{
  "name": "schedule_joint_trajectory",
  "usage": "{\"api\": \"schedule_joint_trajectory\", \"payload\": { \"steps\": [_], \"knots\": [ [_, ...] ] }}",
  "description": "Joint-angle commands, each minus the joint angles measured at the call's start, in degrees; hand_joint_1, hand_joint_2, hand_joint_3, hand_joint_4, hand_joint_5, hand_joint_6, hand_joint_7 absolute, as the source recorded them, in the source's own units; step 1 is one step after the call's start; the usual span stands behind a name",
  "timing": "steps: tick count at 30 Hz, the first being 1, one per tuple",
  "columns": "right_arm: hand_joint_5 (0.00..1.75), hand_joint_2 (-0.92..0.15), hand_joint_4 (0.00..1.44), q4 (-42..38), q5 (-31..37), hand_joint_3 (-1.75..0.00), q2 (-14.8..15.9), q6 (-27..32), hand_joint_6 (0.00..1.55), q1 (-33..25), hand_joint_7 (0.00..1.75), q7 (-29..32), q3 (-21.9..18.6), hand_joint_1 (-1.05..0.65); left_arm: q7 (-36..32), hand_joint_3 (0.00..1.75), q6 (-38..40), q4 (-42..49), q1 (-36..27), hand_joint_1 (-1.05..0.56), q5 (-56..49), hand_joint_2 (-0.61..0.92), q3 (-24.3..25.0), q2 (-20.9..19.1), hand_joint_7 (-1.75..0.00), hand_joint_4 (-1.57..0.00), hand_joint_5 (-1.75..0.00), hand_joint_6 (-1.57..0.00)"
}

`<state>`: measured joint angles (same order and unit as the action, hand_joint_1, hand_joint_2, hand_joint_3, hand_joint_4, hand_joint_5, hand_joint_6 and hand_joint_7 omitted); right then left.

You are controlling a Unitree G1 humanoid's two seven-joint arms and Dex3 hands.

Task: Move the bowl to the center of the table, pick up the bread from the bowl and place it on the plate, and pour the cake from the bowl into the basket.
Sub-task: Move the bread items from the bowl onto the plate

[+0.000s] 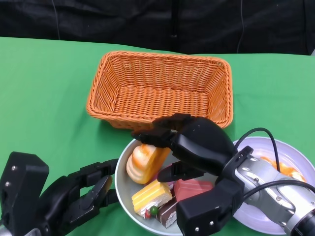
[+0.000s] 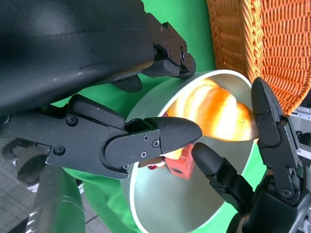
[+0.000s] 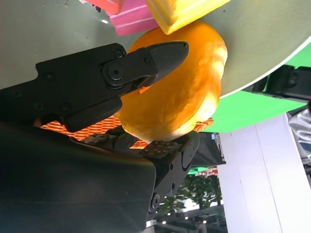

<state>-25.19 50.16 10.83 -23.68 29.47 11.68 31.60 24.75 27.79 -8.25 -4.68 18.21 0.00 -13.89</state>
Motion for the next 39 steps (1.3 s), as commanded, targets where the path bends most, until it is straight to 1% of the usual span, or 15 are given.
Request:
{"api": "schedule_joint_trajectory", "payload": {
  "steps": [1,4,6,9,10,12,15,21,24,25,26,27,28,31,39],
  "knots": [
    [0.13,-0.88,0.53,-1.3,0.0,0.00,0.9,-1.0,0.52,1.0,0.04,2.1,0.1,-0.42,-0.1,0.64,-1.2,-1.1,-0.7,-0.65,-0.9,0.92,0.8,-1.4,-0.01,-0.18,-0.68,-0.36],
    [0.17,-0.88,0.59,-2.4,0.0,0.00,0.8,-2.0,0.62,1.0,0.08,4.7,0.0,-0.39,-0.3,0.63,-1.4,-1.0,-0.7,-0.66,-1.0,0.92,1.0,-1.5,-0.01,-0.17,-0.69,-0.36],
    [0.24,-0.90,0.70,-3.1,-0.3,-0.01,0.8,-3.4,0.76,0.9,0.13,6.8,-0.1,-0.36,-0.5,0.62,-1.2,-1.2,-0.8,-0.66,-1.0,0.92,1.2,-1.4,-0.01,-0.17,-0.69,-0.36],
    [0.29,-0.91,0.78,-3.7,-1.2,-0.01,1.0,-5.5,0.84,0.6,0.15,8.7,-0.6,-0.35,-0.5,0.62,-1.0,-1.3,-0.9,-0.65,-0.9,0.92,1.2,-1.4,-0.01,-0.17,-0.70,-0.36],
    [0.40,-0.92,0.81,-3.6,-2.1,-0.02,1.2,-6.9,0.90,0.1,0.15,9.6,-1.1,-0.33,-0.7,0.62,-0.7,-1.4,-0.9,-0.65,-0.9,0.92,1.3,-1.4,-0.01,-0.17,-0.70,-0.35],
    [0.74,-0.91,0.78,-3.4,-3.2,-0.02,1.5,-8.7,0.99,-0.5,0.12,10.6,-1.7,-0.30,-0.8,0.62,-0.3,-1.5,-0.9,-0.66,-0.8,0.92,1.5,-1.4,-0.01,-0.16,-0.69,-0.35],
    [0.89,-0.89,0.79,-2.9,-4.4,-0.01,2.4,-10.7,1.05,-1.1,0.12,11.0,-2.4,-0.28,-0.7,0.62,-0.1,-1.4,-0.8,-0.67,-0.6,0.92,1.6,-1.3,-0.01,-0.16,-0.69,-0.36],
    [0.97,-0.87,0.86,-2.8,-4.5,0.00,3.8,-15.7,1.12,-2.1,0.15,14.5,-3.6,-0.22,-0.4,0.61,0.4,-1.4,-0.6,-0.69,-0.1,0.92,1.9,-1.4,0.00,-0.16,-0.68,-0.35],
    [1.04,-0.87,0.99,-3.0,-2.8,-0.01,4.7,-17.6,1.26,-2.2,0.22,18.5,-3.5,-0.15,-0.4,0.61,0.6,-1.4,-0.6,-0.68,-0.1,0.92,1.9,-1.4,-0.01,-0.17,-0.69,-0.36],
    [1.19,-0.78,1.02,-3.1,-2.5,-0.28,4.8,-17.8,1.22,-2.2,0.44,19.1,-3.4,-0.14,-0.4,0.61,0.6,-1.3,-0.6,-0.68,-0.1,0.92,1.9,-1.4,-0.01,-0.17,-0.69,-0.36],
    [1.26,-0.58,1.02,-3.2,-2.4,-0.69,4.9,-18.4,1.16,-2.2,0.61,20.0,-3.5,-0.14,-0.4,0.61,0.7,-1.3,-0.6,-0.68,-0.1,0.92,1.9,-1.4,-0.01,-0.17,-0.69,-0.36],
    [1.49,-0.42,1.01,-3.3,-2.3,-1.08,4.9,-19.0,1.05,-2.3,1.03,20.8,-3.5,-0.16,-0.4,0.61,0.8,-1.4,-0.6,-0.69,-0.1,0.92,2.0,-1.4,-0.01,-0.18,-0.69,-0.36],
    [1.64,-0.30,1.01,-3.4,-2.3,-1.36,4.8,-19.7,0.93,-2.3,1.38,21.6,-3.6,-0.17,-0.4,0.61,0.9,-1.4,-0.6,-0.69,0.0,0.92,2.0,-1.4,-0.01,-0.18,-0.69,-0.36],
    [1.73,-0.21,1.02,-3.2,-2.3,-1.55,4.9,-21.0,0.83,-2.4,1.70,23.7,-4.0,-0.19,-0.2,0.60,0.9,-1.3,-0.6,-0.70,-0.1,0.92,2.0,-1.5,0.00,-0.17,-0.68,-0.35],
    [1.75,-0.19,1.02,0.7,-3.0,-1.62,5.8,-24.4,0.79,-3.3,1.75,26.9,-7.4,-0.22,-0.4,0.61,1.4,-1.4,-0.4,-0.69,0.2,0.92,2.2,-1.5,-0.01,-0.17,-0.68,-0.36]
  ]
}}
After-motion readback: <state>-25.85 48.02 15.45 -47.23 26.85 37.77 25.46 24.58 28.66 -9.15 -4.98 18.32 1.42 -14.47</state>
